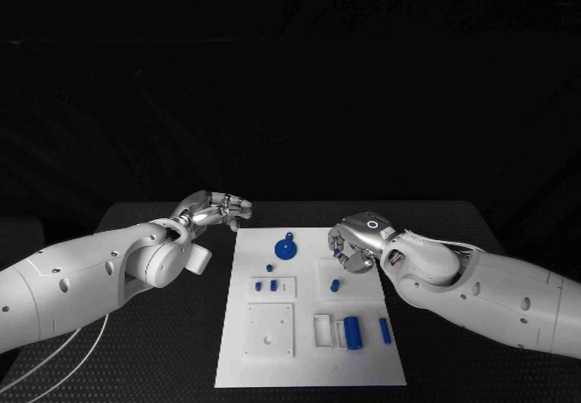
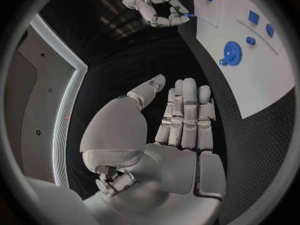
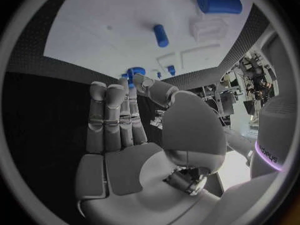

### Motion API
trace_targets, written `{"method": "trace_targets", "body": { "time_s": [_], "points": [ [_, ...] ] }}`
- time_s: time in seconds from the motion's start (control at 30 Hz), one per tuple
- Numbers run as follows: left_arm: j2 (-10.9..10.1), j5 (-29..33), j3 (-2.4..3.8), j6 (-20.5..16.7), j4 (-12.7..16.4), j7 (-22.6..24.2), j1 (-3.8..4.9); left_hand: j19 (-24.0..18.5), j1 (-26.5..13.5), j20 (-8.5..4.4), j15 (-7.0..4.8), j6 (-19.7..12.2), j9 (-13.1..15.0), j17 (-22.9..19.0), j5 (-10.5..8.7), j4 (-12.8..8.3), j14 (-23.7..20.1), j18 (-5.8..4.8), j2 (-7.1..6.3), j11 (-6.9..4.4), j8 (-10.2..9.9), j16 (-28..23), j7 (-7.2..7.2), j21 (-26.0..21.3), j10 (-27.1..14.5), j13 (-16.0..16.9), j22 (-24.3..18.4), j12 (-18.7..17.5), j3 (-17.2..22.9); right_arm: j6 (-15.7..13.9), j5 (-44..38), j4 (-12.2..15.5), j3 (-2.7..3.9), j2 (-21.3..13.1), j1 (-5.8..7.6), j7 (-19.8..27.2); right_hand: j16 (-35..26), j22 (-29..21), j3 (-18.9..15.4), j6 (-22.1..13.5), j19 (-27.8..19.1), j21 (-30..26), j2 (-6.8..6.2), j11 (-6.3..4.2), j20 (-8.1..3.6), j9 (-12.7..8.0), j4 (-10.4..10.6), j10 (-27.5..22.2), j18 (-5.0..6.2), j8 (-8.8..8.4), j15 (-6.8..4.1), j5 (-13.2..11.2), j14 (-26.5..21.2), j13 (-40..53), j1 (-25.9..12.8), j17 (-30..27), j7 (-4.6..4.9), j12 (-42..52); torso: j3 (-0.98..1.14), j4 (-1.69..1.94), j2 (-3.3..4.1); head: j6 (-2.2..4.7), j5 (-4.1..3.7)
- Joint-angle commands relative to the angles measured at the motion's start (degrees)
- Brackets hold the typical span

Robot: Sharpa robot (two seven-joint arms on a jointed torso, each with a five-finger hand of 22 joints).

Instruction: Assemble the parts on the task board

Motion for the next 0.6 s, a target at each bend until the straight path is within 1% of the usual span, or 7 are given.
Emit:
{"method": "trace_targets", "body": {
  "time_s": [0.03, 0.13, 0.23, 0.27, 0.33, 0.47, 0.6],
  "points": [
    [0.21, 0.75, 0.04, -0.11, -0.14, 0.78, 0.05, 0.55, -0.59, -1.02, 0.02, -0.51, -0.08, 0.05, -0.13, 0.02, 0.28, 0.54, 0.04, -0.08, 0.16, -0.33, 0.06, -0.20, -0.41, 0.09, -0.05, -0.25, -0.26, -2.03, 3.60, 2.15, 0.02, 1.08, -0.07, 1.96, 0.31, 1.29, 0.34, 0.38, -0.05, 0.44, -0.37, 0.04, -0.30, 0.05, 0.11, 0.48, 1.73, 0.10, -0.62, 0.12, -0.45, 0.09, 0.24, -0.09, 0.15, -0.18, 0.06, -0.01, 0.04, 0.22, 1.46],
    [0.34, 0.94, 0.04, -0.73, -0.42, 0.93, 0.06, 0.57, -0.63, -1.01, 0.01, -0.53, -0.08, 0.07, -0.13, 0.04, 0.30, 0.54, 0.05, -0.08, 0.16, -0.33, 0.06, -0.22, -0.41, 0.09, -0.05, -0.24, -0.27, -1.94, 3.55, 3.26, 0.01, 2.32, -0.12, 2.26, 0.34, 1.28, 0.33, 0.33, -0.08, 0.55, -0.30, 0.05, -0.32, 0.07, 0.12, 0.46, 1.73, 0.06, -0.61, 0.33, -0.49, 0.14, 0.21, -0.13, 0.17, -0.25, 0.08, 0.01, 0.05, 0.29, 2.59],
    [0.57, 1.73, 0.04, -1.40, -0.60, 1.11, 0.06, 0.59, -0.67, -1.02, 0.01, -0.54, -0.09, 0.08, -0.13, 0.07, 0.33, 0.55, 0.05, -0.09, 0.17, -0.33, 0.06, -0.23, -0.39, 0.10, -0.05, -0.23, -0.28, -1.85, 2.96, 3.90, -0.06, 3.78, -0.41, 2.51, 0.37, 1.27, 0.30, 0.30, -0.11, 0.61, -0.24, 0.06, -0.34, 0.08, 0.12, 0.44, 1.73, 0.03, -0.60, 0.44, -0.52, 0.16, 0.20, -0.16, 0.18, -0.30, 0.01, 0.08, 0.01, -0.15, 4.43],
    [0.60, 1.90, 0.04, -1.55, -0.61, 1.13, 0.06, 0.60, -0.68, -1.02, 0.01, -0.54, -0.09, 0.09, -0.13, 0.07, 0.34, 0.55, 0.05, -0.09, 0.17, -0.33, 0.06, -0.24, -0.38, 0.11, -0.05, -0.22, -0.29, -1.74, 2.85, 3.96, -0.11, 4.27, -0.59, 2.56, 0.37, 1.26, 0.29, 0.29, -0.12, 0.63, -0.22, 0.06, -0.34, 0.08, 0.11, 0.44, 1.73, 0.02, -0.60, 0.47, -0.53, 0.17, 0.20, -0.17, 0.19, -0.31, 0.00, 0.09, 0.01, -0.18, 4.63],
    [0.77, 2.23, 0.04, -1.85, -0.71, 1.24, 0.06, 0.61, -0.70, -1.02, 0.00, -0.53, -0.09, 0.10, -0.13, 0.08, 0.36, 0.56, 0.03, -0.10, 0.18, -0.33, 0.06, -0.25, -0.37, 0.11, -0.05, -0.21, -0.29, -1.59, 2.53, 3.87, -0.40, 5.44, -1.16, 2.73, 0.40, 1.25, 0.25, 0.26, -0.15, 0.69, -0.17, 0.07, -0.35, 0.09, 0.10, 0.44, 1.73, 0.00, -0.59, 0.59, -0.55, 0.20, 0.17, -0.19, 0.20, -0.34, -0.03, 0.07, 0.00, -0.40, 5.77],
    [1.14, 2.44, 0.04, -2.19, -0.96, 1.38, 0.07, 0.64, -0.74, -1.02, -0.01, -0.52, -0.09, 0.11, -0.13, 0.11, 0.39, 0.56, 0.01, -0.11, 0.20, -0.34, 0.06, -0.26, -0.35, 0.12, -0.05, -0.20, -0.30, -1.10, 1.35, 3.34, -1.79, 7.40, -2.28, 2.96, 0.47, 1.24, 0.11, 0.23, -0.20, 0.82, -0.06, 0.07, -0.37, 0.13, 0.03, 0.44, 1.73, -0.03, -0.59, 0.84, -0.57, 0.27, 0.11, -0.24, 0.22, -0.41, -0.12, 0.13, -0.01, -0.50, 7.17],
    [1.35, 2.51, 0.04, -2.43, -1.11, 1.41, 0.08, 0.66, -0.76, -1.03, -0.02, -0.52, -0.09, 0.13, -0.12, 0.14, 0.41, 0.57, -0.01, -0.12, 0.21, -0.34, 0.06, -0.28, -0.33, 0.13, -0.05, -0.19, -0.31, -0.53, 0.21, 2.58, -3.07, 8.85, -3.57, 2.95, 0.53, 1.24, 0.03, 0.22, -0.22, 0.91, 0.02, 0.07, -0.39, 0.16, -0.02, 0.47, 1.73, -0.05, -0.60, 0.96, -0.55, 0.32, 0.09, -0.27, 0.22, -0.45, -0.16, 0.14, -0.02, -1.06, 8.47]
  ]
}}
